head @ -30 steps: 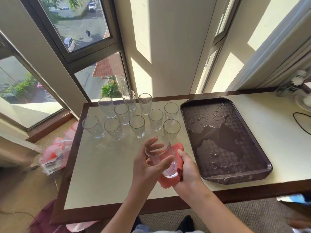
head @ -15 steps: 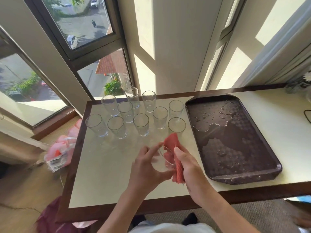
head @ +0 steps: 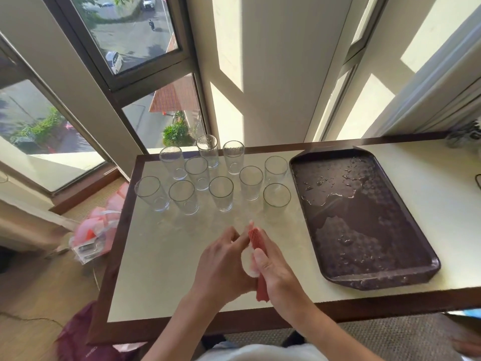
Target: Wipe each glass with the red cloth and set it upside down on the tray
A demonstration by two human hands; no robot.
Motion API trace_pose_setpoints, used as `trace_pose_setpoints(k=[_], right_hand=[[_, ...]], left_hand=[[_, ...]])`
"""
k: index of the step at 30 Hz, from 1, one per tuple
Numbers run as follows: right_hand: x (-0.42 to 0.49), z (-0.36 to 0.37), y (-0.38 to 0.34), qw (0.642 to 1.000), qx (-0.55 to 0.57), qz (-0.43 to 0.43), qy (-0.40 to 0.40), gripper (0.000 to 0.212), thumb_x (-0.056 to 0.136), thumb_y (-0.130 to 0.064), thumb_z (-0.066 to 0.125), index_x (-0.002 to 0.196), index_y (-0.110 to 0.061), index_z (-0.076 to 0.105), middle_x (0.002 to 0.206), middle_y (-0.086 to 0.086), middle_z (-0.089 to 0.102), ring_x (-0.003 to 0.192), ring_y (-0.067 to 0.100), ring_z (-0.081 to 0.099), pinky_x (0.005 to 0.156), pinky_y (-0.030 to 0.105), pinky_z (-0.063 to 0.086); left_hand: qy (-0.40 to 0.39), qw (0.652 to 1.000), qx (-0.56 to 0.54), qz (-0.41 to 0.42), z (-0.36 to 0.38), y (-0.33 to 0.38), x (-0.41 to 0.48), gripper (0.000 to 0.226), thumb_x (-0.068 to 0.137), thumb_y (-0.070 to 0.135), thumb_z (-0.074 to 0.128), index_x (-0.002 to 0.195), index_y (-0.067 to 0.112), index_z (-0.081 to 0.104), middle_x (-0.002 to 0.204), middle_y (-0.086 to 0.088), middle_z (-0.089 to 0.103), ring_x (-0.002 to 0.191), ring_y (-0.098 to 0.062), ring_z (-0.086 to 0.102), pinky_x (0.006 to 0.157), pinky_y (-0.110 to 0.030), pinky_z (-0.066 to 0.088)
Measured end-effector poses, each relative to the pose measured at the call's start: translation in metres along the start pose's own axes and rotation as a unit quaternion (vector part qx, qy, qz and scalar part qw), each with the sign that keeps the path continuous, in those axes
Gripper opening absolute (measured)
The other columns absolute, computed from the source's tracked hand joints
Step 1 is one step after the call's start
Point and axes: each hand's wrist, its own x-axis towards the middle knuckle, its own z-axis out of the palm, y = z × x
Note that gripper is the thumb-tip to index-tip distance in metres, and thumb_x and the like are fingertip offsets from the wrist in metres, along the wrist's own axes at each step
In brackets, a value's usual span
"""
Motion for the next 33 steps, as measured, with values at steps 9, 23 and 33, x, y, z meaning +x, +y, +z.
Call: trace_pose_setpoints(k=[9,23,33], right_hand=[[0.021,-0.006,-0.002,0.975,0.160,0.150,0.032,0.033,0.106,-0.037,0.034,0.104,-0.023,0.063,0.074,-0.002,0.068,0.064,0.013,0.065,0.055,0.023,0.051],[0.048,-0.010,0.077,0.896,-0.418,0.010,0.150,0.033,0.099,-0.050,0.036,0.107,-0.023,0.054,0.099,-0.002,0.059,0.088,0.021,0.057,0.070,0.035,0.050],[0.044,0.012,0.100,0.910,-0.392,0.035,0.132,0.047,0.093,-0.027,0.056,0.138,-0.022,0.049,0.156,-0.004,0.034,0.149,0.022,0.014,0.119,0.046,0.023]], left_hand=[[-0.004,1.000,-0.020,0.019,0.012,0.005,-0.009,0.106,0.049,0.072,0.058,0.145,0.028,0.048,0.082,0.012,0.041,0.063,-0.012,0.047,0.060,-0.022,0.042],[0.015,0.933,-0.314,-0.175,0.022,-0.054,-0.014,0.080,0.036,0.061,0.084,0.112,0.041,0.065,0.099,0.007,0.068,0.078,-0.004,0.069,0.079,-0.029,0.058],[0.002,0.868,-0.446,-0.219,0.023,-0.079,-0.013,0.062,0.055,0.024,0.097,0.109,0.032,0.068,0.102,0.001,0.071,0.088,0.008,0.064,0.080,-0.019,0.048]])
